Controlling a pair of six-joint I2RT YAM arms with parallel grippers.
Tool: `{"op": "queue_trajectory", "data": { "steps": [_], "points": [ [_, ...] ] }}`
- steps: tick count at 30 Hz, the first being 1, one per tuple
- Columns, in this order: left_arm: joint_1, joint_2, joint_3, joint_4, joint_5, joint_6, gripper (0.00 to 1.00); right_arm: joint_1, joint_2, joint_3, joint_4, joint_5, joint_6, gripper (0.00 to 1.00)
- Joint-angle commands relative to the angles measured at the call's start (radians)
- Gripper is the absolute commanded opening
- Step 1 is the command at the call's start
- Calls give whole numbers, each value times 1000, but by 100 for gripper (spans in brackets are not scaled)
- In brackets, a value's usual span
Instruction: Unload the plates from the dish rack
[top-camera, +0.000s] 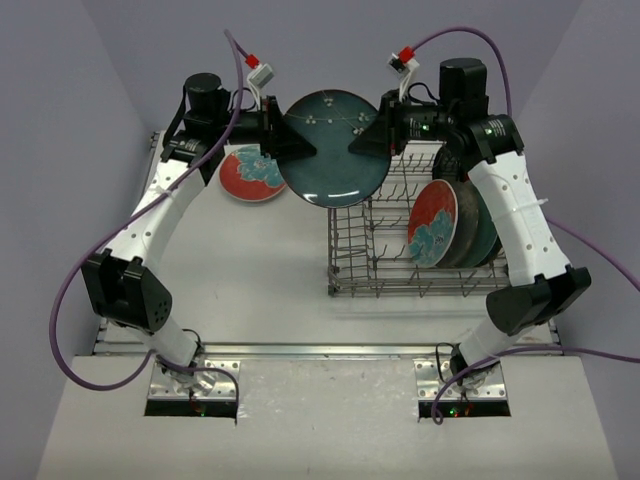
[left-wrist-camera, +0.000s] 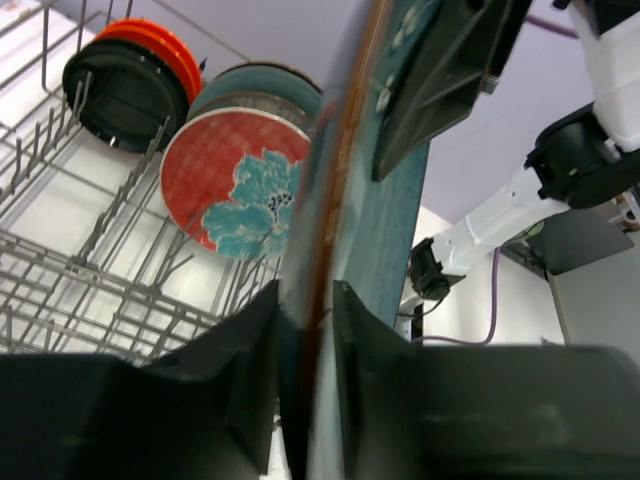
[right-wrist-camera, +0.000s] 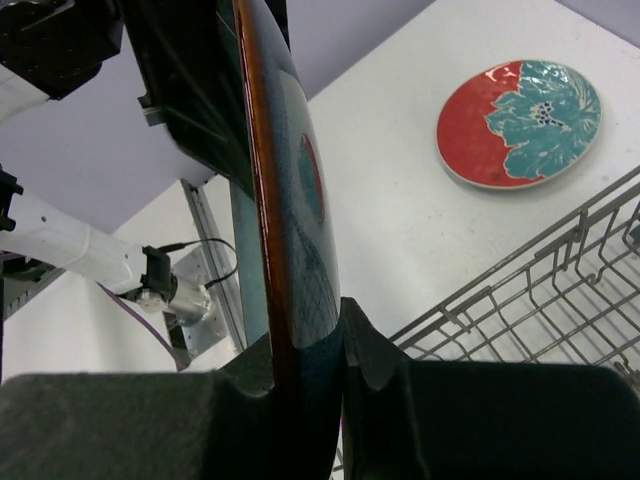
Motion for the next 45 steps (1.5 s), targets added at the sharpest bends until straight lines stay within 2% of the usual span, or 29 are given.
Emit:
{"op": "queue_trajectory", "data": {
  "steps": [1,3,6,8,10,13,16,19,24,30,45],
  "points": [
    [17,3,-31,125,20,-107,0,5,-61,46,191,-64,70,2],
    [53,10,-53,230,25,-217,0,-1,-69,23,185,-30,81,17],
    [130,22,-100,409,36,-409,0,-22,-83,-7,181,35,119,59],
    [194,36,-105,477,33,-497,0,-61,-83,-22,174,75,166,84],
    [285,52,-97,501,18,-544,0,-135,-64,-9,156,99,237,97],
    [388,95,-64,486,-19,-560,0,-245,-23,38,95,117,301,99],
    [456,162,21,326,-119,-453,0,-337,-5,63,26,133,287,99],
    [477,246,123,101,-201,-262,0,-364,-4,67,-30,166,229,99],
    [479,383,219,-22,-321,-146,0,-378,-18,44,-104,216,141,99],
    [480,526,288,-73,-332,-116,0,-385,-10,73,-198,250,81,99],
    [476,702,306,-56,-249,-105,0,-386,1,82,-303,295,51,99]
  ]
}}
